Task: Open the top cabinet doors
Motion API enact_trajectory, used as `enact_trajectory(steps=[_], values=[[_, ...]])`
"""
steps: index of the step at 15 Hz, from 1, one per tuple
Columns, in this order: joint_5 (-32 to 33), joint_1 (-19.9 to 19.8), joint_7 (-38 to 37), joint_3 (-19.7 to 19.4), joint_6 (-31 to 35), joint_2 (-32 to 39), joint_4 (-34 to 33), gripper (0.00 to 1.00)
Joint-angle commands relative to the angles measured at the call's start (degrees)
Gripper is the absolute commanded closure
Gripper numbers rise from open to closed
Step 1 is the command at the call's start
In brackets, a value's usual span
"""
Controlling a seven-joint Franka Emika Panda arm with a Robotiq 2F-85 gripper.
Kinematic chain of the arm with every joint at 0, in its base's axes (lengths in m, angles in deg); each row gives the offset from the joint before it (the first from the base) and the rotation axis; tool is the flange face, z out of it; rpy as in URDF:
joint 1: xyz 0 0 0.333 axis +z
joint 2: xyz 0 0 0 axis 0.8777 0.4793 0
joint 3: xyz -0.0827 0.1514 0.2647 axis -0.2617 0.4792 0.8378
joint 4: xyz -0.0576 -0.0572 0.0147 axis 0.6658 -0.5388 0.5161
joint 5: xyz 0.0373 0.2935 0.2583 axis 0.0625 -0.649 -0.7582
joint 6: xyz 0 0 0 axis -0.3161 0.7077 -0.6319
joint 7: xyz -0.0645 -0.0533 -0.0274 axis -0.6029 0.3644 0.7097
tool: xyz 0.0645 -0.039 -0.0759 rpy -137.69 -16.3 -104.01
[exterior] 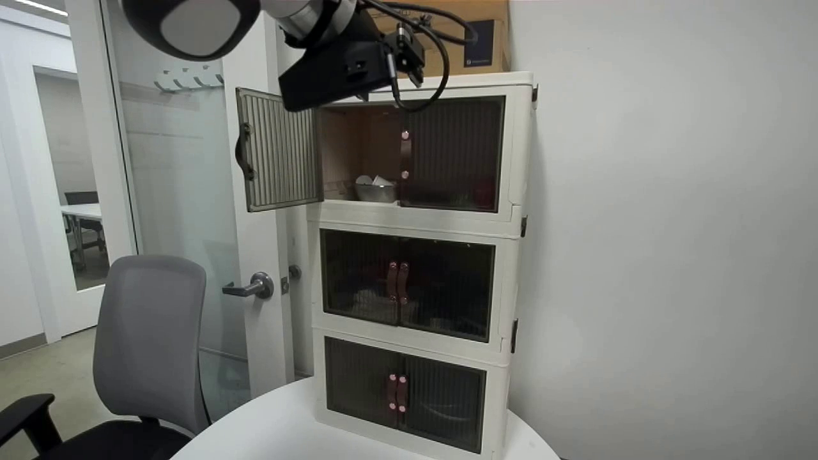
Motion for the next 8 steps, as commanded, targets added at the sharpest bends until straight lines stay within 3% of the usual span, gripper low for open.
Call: enact_trajectory(steps=[1,8], values=[[2.87,-0.22,-4.31,-0.7,-3.12,11.55,-14.2,0.0],[7.1,2.34,-11.07,-3.3,-5.05,22.9,-24.02,0.0]])
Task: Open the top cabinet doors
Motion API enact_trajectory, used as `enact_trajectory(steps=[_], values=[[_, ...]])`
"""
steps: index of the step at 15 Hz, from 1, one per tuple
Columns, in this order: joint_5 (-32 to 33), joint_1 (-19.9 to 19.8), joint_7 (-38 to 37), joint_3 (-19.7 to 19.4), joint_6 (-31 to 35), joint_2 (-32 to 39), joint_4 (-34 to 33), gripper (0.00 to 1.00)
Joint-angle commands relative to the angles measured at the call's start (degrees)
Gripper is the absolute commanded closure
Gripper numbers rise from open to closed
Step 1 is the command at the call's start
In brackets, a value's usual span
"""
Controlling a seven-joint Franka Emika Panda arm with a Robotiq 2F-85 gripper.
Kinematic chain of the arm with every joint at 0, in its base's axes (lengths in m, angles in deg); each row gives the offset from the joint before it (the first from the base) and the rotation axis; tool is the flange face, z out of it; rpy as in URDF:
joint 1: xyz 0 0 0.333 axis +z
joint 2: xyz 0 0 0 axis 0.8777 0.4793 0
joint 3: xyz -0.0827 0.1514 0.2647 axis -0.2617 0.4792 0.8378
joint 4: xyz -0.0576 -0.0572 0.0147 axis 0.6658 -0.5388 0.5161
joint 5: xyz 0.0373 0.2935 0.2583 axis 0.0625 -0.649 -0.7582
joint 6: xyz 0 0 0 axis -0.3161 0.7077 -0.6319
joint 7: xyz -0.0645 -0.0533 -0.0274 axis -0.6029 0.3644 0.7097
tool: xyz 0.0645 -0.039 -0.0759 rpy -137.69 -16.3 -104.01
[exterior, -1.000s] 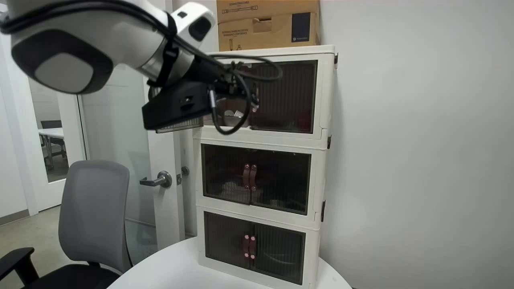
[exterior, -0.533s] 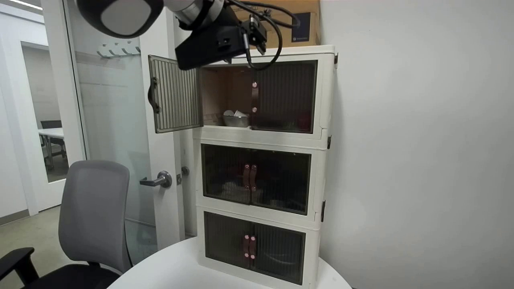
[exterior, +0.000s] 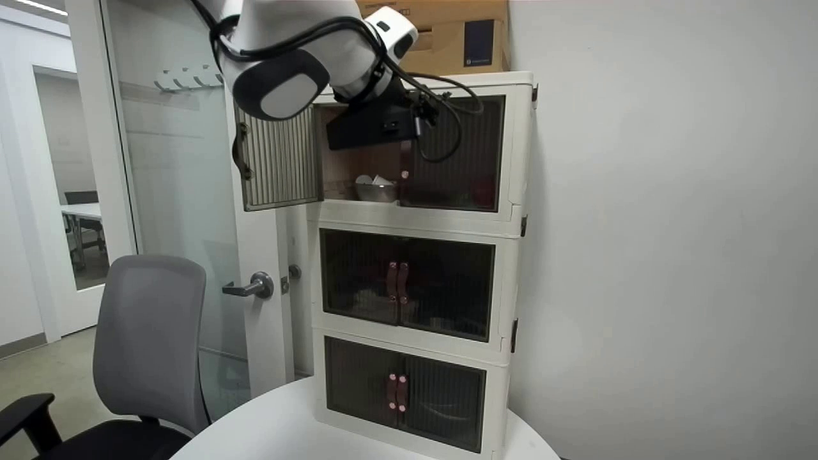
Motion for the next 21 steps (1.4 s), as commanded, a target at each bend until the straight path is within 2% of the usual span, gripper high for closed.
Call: enact_trajectory(steps=[1,13,14,15,17,21], values=[[2.94,2.23,-4.45,-2.62,-2.42,4.7,-5.69,0.0],[0.44,2.85,-3.15,0.52,-0.21,2.66,0.17,0.0],[0.33,2.78,-3.0,0.71,0.03,2.54,0.71,0.03],[0.19,2.65,-2.75,0.98,0.42,2.44,1.25,0.23],[0.14,2.5,-2.51,1.41,1.78,2.27,2.02,0.29],[0.1,2.01,-2.34,2.24,5.07,1.63,3.38,0.6]])
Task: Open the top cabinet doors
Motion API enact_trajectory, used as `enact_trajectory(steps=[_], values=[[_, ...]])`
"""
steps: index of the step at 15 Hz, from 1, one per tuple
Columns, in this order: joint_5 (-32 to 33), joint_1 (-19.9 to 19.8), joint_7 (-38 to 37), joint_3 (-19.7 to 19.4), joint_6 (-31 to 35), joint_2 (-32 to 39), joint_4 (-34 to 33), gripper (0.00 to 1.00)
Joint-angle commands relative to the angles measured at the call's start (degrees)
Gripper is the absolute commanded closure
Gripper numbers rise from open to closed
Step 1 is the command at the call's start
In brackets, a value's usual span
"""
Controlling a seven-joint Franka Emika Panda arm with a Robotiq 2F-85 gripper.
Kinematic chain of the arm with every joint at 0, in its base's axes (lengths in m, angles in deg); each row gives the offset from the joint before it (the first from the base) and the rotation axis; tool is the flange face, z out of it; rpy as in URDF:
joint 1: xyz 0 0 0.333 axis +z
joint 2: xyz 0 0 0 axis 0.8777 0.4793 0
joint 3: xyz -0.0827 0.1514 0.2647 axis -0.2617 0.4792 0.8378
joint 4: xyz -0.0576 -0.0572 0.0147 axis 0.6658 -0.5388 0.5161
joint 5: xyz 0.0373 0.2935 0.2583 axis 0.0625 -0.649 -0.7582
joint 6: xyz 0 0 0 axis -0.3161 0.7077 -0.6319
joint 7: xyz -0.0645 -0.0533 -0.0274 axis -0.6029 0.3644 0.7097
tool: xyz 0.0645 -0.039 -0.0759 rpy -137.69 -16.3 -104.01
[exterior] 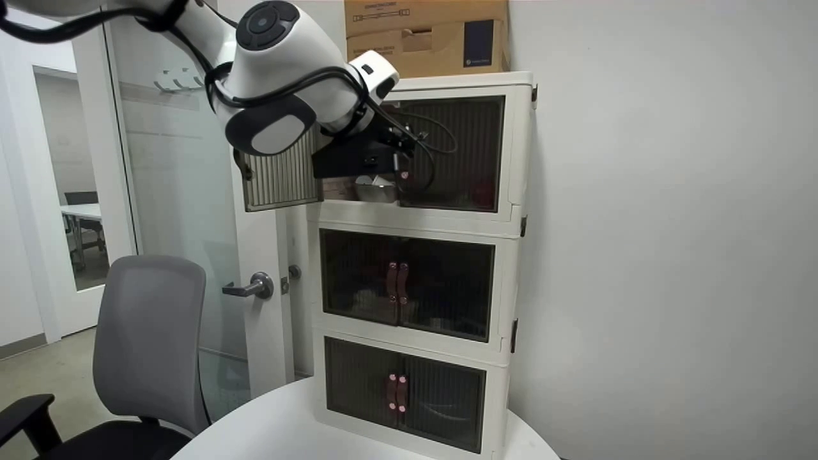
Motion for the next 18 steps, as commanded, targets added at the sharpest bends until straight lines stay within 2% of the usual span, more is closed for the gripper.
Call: enact_trajectory(steps=[1,5,6,7,10,11,18], values=[[-0.87,-0.5,1.31,1.65,2.38,-2.04,3.07,0.69],[-0.76,-1.21,1.15,2.64,5.46,-2.98,4.88,0.97],[-0.7,-1.49,1.17,3.08,5.98,-3.25,5.32,0.98],[-0.7,-1.86,1.18,3.54,6.42,-3.56,5.77,0.94],[-0.56,-3.33,1.11,5.34,8.0,-5.0,7.69,0.98],[-0.51,-4.02,1.06,6.16,8.58,-5.74,8.54,0.96],[-0.54,-9.37,-0.26,11.01,12.08,-12.55,17.03,0.95]])
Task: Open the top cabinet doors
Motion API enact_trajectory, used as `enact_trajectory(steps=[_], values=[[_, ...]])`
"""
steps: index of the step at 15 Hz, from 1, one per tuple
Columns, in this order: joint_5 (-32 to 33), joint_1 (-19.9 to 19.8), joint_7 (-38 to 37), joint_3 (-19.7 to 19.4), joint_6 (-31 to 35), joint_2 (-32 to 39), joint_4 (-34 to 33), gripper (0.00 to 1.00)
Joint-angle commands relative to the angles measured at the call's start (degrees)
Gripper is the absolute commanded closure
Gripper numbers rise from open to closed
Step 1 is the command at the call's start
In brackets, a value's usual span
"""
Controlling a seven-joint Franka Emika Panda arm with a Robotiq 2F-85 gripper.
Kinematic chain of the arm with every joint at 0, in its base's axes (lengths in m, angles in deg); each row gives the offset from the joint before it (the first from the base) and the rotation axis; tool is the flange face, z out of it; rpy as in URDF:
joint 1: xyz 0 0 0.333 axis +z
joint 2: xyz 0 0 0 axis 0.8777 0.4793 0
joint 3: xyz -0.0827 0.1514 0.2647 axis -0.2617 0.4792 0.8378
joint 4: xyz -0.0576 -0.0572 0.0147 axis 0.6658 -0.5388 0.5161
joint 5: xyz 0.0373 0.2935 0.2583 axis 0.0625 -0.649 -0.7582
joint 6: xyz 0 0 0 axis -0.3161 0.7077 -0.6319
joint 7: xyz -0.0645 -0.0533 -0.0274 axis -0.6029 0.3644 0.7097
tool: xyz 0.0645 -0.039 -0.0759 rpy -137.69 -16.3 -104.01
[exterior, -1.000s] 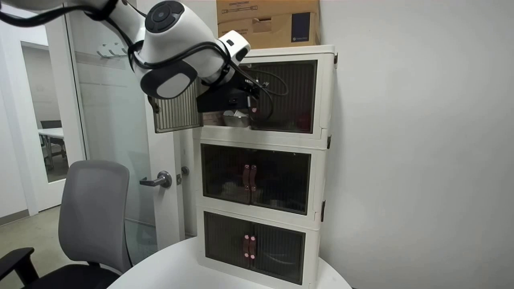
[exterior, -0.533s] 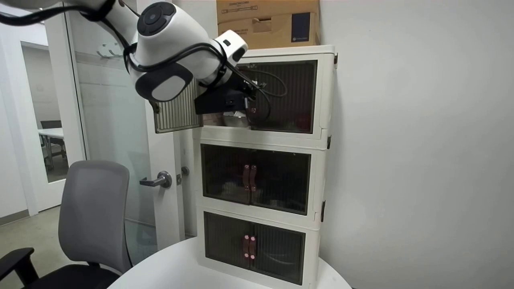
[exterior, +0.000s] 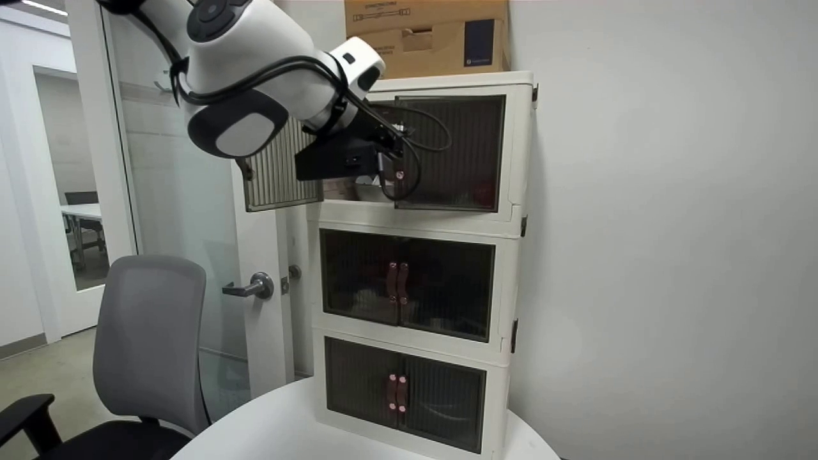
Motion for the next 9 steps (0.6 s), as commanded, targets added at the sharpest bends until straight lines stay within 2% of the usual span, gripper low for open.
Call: enact_trajectory(steps=[1,2,3,5,6,9], values=[[-0.6,-3.26,-0.58,2.86,3.3,-6.13,6.54,0.95],[-0.84,-3.96,-1.0,3.21,4.08,-7.49,8.31,0.95],[7.04,0.12,-10.55,-2.87,4.19,-9.34,11.93,0.95],[11.43,0.13,-16.42,-4.54,5.67,-12.01,16.64,0.95],[6.05,-2.77,-11.51,-0.94,6.59,-12.95,17.22,0.95],[7.52,-3.41,-13.5,-2.04,7.84,-15.78,21.57,0.95]])
